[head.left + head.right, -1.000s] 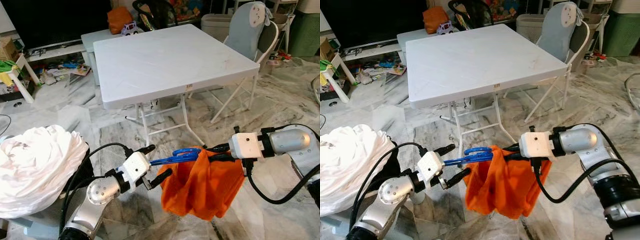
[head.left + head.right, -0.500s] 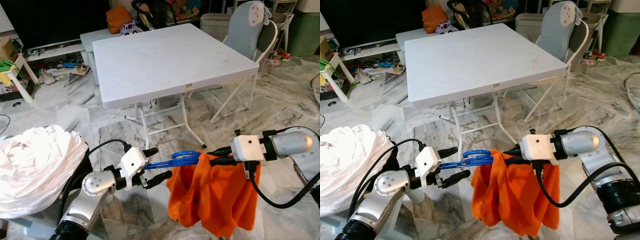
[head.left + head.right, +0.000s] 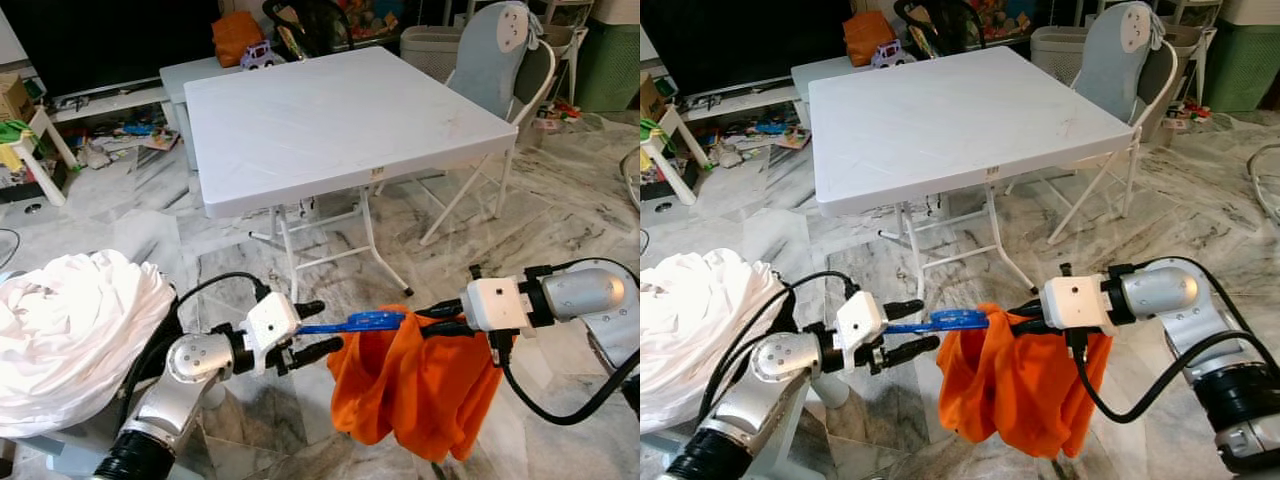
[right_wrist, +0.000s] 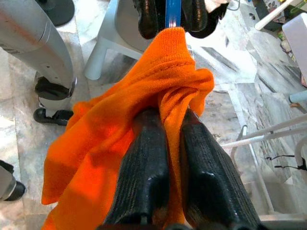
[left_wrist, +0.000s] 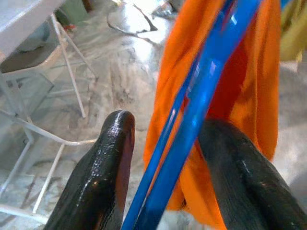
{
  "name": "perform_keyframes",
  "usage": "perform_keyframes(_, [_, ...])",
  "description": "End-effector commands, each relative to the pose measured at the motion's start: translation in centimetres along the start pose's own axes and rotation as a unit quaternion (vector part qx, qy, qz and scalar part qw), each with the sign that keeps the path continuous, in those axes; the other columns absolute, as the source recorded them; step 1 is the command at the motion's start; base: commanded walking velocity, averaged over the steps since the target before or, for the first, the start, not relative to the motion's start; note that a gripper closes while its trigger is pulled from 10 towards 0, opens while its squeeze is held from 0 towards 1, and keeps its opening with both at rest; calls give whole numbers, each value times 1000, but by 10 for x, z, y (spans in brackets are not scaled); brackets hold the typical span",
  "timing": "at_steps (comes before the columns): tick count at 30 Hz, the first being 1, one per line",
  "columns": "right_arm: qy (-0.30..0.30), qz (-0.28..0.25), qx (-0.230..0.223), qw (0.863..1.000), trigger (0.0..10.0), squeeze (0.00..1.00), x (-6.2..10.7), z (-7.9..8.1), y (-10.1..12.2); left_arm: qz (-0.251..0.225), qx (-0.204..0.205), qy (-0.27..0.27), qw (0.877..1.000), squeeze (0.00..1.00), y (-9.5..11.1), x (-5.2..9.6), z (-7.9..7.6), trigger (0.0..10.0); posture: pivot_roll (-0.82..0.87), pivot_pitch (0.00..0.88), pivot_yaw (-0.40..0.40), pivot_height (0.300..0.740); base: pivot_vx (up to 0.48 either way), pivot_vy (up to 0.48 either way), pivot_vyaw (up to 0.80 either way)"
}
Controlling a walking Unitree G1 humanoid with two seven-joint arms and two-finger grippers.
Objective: Hang hanger
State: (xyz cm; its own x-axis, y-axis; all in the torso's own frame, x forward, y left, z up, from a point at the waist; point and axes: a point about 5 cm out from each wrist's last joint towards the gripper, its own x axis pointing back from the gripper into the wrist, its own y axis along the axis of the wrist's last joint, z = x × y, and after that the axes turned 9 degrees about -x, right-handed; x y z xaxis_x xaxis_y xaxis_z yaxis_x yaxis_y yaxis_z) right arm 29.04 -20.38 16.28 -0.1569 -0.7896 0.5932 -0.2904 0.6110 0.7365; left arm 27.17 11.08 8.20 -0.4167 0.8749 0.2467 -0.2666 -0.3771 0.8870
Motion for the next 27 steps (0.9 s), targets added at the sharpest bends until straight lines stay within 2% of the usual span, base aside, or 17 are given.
perform_keyframes(1, [11,5,24,1000,10000,0,3,-2,6,22,-42,-16,999,0,0,4,7,0,-127,0,72,740,0,0,0])
perform_keyframes(2, [10,5,25,1000,10000,0,3,-2,6,25,-47,-19,998,0,1,5,7,2118,-127,0,72,740,0,0,0])
perform_keyframes(3, [10,5,26,1000,10000,0,3,-3,6,24,-48,-18,998,0,1,5,7,2784,-127,0,72,740,0,0,0])
perform_keyframes(4, [11,5,26,1000,10000,0,3,-3,6,21,-48,-13,999,0,2,4,9,2980,-127,0,72,740,0,0,0])
perform_keyframes(5, [13,5,26,1000,10000,0,3,-2,6,23,-52,-9,998,0,2,4,10,4902,-127,0,72,740,0,0,0])
perform_keyframes(6, [13,5,26,1000,10000,0,3,-2,6,23,-52,-9,998,0,2,4,10,4902,-127,0,72,740,0,0,0])
perform_keyframes(7, [13,5,27,1000,10000,0,2,-3,6,31,-64,-7,997,0,1,4,12,10000,-127,0,72,740,0,0,0])
perform_keyframes(9, [12,7,28,1000,10000,0,1,-3,6,30,-60,17,998,0,3,4,17,10000,-125,0,71,740,0,0,0])
perform_keyframes(10, [10,8,30,999,10000,0,0,-4,5,26,-55,29,998,643,4,3,20,10000,-125,0,71,740,0,0,0])
perform_keyframes(11, [7,9,32,999,10000,0,0,-4,5,23,-48,38,998,1000,5,3,22,10000,-125,0,71,740,0,0,0])
perform_keyframes(18, [9,3,36,999,10000,0,-3,-4,8,28,-59,20,998,1000,1,2,17,10000,-125,0,71,740,0,0,0])
perform_keyframes(19, [8,-1,38,999,10000,0,-3,-5,9,29,-57,15,998,0,-1,1,16,10000,-124,0,66,740,0,0,0])
perform_keyframes(25, [4,-12,41,999,10000,0,-3,-8,13,27,-47,-2,999,0,-3,-2,14,10000,-127,0,68,740,0,0,0])
perform_keyframes(26, [3,-11,42,999,10000,0,-2,-9,13,24,-43,-11,999,0,-3,-4,13,6824,-127,0,68,740,0,0,0])
perform_keyframes(27, [3,-11,42,999,10000,0,-2,-9,13,24,-43,-11,999,0,-3,-4,13,6824,-127,0,68,740,0,0,0])
